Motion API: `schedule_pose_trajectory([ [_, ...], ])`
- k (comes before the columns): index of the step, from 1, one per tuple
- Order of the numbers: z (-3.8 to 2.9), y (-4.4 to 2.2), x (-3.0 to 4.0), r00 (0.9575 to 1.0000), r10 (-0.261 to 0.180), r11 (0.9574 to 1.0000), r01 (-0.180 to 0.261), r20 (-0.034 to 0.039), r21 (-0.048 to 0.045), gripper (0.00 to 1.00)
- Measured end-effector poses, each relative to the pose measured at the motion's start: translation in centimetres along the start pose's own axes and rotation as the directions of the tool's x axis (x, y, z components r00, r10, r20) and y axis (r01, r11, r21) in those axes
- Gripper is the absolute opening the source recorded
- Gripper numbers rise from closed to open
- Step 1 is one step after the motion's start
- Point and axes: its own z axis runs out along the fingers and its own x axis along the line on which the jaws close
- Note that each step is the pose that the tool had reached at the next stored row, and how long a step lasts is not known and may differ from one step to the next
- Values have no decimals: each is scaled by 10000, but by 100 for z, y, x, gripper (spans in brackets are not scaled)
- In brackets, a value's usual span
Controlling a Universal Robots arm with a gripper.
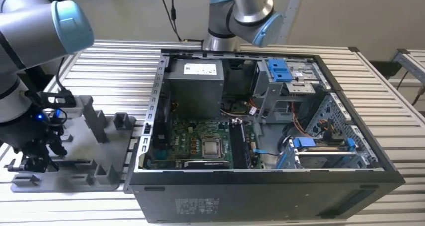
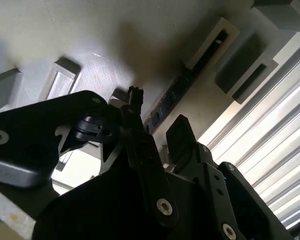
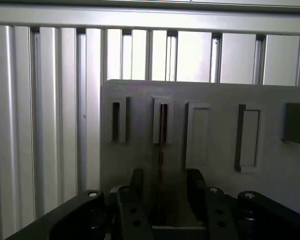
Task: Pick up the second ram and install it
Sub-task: 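Pick up the second ram and move it above second insertion slot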
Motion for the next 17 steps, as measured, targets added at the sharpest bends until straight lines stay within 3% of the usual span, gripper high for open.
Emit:
schedule_pose_trajectory([
  [3, 7, 0, 0, 10000, 0, 10000, 0, 0, 1, 33],
  [8, 17, 0, 1, 10000, 0, 10000, 0, -1, -1, 24],
  [9, 19, 0, 1, 10000, 0, 10000, 0, -1, -1, 18],
  [17, 36, 0, 3, 10000, -1, 10000, 1, -1, -1, 14],
])
